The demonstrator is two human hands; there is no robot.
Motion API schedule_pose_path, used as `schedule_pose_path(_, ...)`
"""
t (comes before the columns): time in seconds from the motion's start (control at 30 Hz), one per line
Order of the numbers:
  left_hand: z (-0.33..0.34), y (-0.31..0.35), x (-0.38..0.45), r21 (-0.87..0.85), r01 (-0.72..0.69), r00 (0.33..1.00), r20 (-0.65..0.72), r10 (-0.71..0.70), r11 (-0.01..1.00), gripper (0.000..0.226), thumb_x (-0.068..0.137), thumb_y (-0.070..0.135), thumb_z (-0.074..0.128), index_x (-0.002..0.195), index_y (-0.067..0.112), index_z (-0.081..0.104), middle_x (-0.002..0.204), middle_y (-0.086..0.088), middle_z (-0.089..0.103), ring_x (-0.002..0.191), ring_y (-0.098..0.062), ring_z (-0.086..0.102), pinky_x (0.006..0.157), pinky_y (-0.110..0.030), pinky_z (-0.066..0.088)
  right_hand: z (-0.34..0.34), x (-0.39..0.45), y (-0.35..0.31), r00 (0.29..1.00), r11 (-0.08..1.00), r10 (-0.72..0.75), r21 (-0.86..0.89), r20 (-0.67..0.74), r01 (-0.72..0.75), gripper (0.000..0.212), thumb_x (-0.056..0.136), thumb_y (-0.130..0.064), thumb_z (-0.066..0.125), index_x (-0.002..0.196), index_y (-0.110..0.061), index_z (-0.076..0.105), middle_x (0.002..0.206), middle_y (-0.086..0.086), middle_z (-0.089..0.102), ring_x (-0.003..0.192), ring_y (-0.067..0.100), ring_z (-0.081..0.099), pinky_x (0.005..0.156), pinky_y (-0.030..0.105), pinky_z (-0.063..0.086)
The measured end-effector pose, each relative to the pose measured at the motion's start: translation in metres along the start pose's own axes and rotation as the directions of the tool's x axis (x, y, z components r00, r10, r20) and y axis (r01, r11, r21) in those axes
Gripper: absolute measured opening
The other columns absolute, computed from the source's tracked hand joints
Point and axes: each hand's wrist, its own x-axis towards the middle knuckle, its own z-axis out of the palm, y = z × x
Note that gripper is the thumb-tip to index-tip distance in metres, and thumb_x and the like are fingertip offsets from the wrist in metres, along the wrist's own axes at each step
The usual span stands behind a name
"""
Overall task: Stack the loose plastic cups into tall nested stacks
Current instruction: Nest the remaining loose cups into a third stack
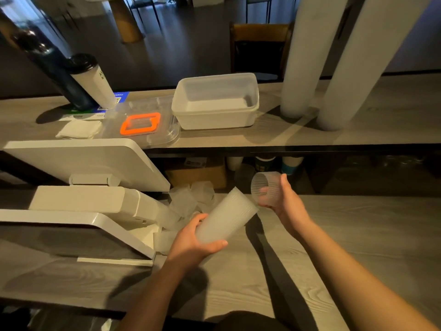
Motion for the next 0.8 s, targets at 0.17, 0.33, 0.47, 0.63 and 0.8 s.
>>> schedule_pose_path(0.17, 0.003, 0.005, -0.005, 0.041, -0.051, 0.999, 0.015, 0.051, 0.998, 0.078, 0.065, 0.05, 0.088, 0.126, 0.042, 0.039, 0.114, 0.023, 0.045, 0.105, -0.006, 0.053, 0.085, -0.024, 0.053, 0.001, -0.011, 0.003, 0.99, 0.965, -0.11, -0.227, 0.093, 0.129, 0.041, 0.099, -0.052, 0.048, 0.133, -0.03, 0.06, 0.125, -0.007, 0.066, 0.118, 0.013, 0.06, 0.108, 0.045, 0.045)
schedule_pose_path(0.33, 0.003, 0.003, -0.008, 0.073, -0.074, 0.997, 0.001, 0.075, 0.995, 0.079, 0.063, 0.052, 0.088, 0.126, 0.042, 0.041, 0.114, 0.024, 0.047, 0.103, -0.006, 0.054, 0.083, -0.025, 0.055, -0.001, -0.016, 0.001, 0.988, 0.944, -0.144, -0.29, 0.062, 0.156, 0.037, 0.099, -0.036, 0.055, 0.136, -0.034, 0.058, 0.132, -0.01, 0.057, 0.123, 0.011, 0.052, 0.105, 0.035, 0.045)
schedule_pose_path(0.47, 0.003, 0.002, -0.01, 0.085, -0.07, 0.997, 0.022, 0.069, 0.994, 0.078, 0.064, 0.053, 0.087, 0.126, 0.042, 0.041, 0.114, 0.022, 0.048, 0.103, -0.005, 0.054, 0.082, -0.023, 0.054, 0.009, -0.024, 0.002, 0.986, 0.92, -0.062, -0.374, 0.156, 0.117, 0.037, 0.102, -0.042, 0.048, 0.138, -0.035, 0.055, 0.133, -0.016, 0.055, 0.125, 0.006, 0.049, 0.097, 0.022, 0.041)
schedule_pose_path(0.63, 0.004, -0.001, -0.01, 0.045, -0.011, 1.0, -0.007, 0.011, 0.999, 0.077, 0.064, 0.049, 0.087, 0.126, 0.041, 0.041, 0.116, 0.016, 0.05, 0.105, -0.008, 0.053, 0.089, -0.031, 0.054, 0.029, -0.028, 0.011, 0.974, 0.92, 0.022, -0.386, 0.225, 0.068, 0.061, 0.096, -0.066, 0.023, 0.146, -0.04, 0.045, 0.148, -0.015, 0.046, 0.135, 0.004, 0.039, 0.116, 0.034, 0.027)
schedule_pose_path(0.8, -0.001, -0.007, -0.006, -0.005, 0.067, 0.996, -0.063, -0.067, 0.998, 0.077, 0.069, 0.045, 0.087, 0.131, 0.034, 0.043, 0.121, 0.007, 0.05, 0.108, -0.014, 0.053, 0.089, -0.03, 0.05, 0.032, -0.001, 0.024, 0.999, 0.916, 0.026, -0.401, 0.039, -0.009, 0.058, 0.101, -0.06, 0.027, 0.15, -0.032, 0.04, 0.149, -0.004, 0.047, 0.135, 0.015, 0.045, 0.115, 0.04, 0.034)
